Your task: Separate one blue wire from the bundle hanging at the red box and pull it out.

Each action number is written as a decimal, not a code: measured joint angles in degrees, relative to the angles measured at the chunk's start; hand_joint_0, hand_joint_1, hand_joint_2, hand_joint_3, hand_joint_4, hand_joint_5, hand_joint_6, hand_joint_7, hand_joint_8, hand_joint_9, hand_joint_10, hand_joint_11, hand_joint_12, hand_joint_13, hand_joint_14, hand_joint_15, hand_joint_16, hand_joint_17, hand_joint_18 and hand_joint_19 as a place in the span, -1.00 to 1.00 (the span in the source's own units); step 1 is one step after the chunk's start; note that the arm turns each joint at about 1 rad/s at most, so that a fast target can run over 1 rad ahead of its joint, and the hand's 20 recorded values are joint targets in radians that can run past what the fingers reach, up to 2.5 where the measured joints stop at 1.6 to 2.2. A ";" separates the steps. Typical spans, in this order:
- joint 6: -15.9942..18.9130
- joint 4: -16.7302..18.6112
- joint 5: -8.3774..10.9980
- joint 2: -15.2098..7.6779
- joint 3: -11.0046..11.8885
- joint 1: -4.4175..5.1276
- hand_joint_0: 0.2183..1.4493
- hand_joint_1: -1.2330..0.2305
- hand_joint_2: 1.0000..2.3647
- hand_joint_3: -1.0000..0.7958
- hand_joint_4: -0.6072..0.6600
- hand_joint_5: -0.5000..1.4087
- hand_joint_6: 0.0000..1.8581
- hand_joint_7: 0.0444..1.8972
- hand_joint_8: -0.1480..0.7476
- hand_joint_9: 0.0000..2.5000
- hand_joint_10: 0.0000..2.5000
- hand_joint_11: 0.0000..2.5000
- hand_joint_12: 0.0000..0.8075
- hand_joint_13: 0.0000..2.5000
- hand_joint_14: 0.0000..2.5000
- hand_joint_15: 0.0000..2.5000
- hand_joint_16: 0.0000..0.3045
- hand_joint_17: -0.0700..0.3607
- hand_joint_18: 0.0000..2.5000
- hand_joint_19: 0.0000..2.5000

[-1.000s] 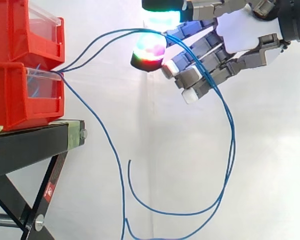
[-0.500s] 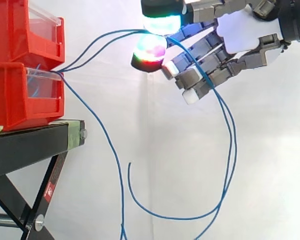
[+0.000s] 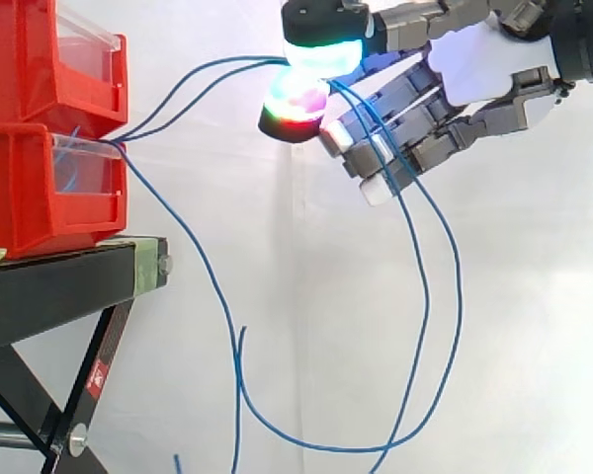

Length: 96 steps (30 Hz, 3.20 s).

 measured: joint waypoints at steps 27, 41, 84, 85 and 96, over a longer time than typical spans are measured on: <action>0.00 0.00 0.00 0.00 -0.02 0.00 -0.25 -0.40 -0.98 -0.30 0.11 -0.71 0.02 -0.09 0.07 -0.35 -0.99 0.12 0.01 -0.33 -0.58 0.13 -0.68 -0.17 -0.37 -0.41; 0.08 0.00 0.00 -0.01 -0.02 0.01 -0.26 -0.38 -0.99 -0.30 0.11 -0.71 0.02 -0.08 0.07 -0.31 -1.00 0.13 -0.02 -0.22 -0.45 0.13 -0.68 -0.17 -0.31 -0.40; 3.34 0.00 0.35 -0.01 0.00 0.02 -0.19 -0.50 -0.99 -0.33 0.10 -0.70 0.02 -0.11 0.05 -0.28 -1.00 0.15 -0.02 -0.22 -0.02 0.09 -0.69 -0.18 -0.30 -0.41; 3.34 0.00 0.35 -0.01 0.00 0.02 -0.19 -0.50 -0.99 -0.33 0.10 -0.70 0.02 -0.12 0.05 -0.28 -0.99 0.15 -0.01 -0.22 -0.02 0.08 -0.69 -0.18 -0.30 -0.41; 3.26 0.00 0.35 -0.01 0.00 0.02 -0.27 -0.36 -1.00 -0.43 0.11 -0.70 0.01 -0.12 0.07 -0.28 -0.99 0.13 -0.02 -0.23 -0.04 0.08 -0.69 -0.19 -0.31 -0.40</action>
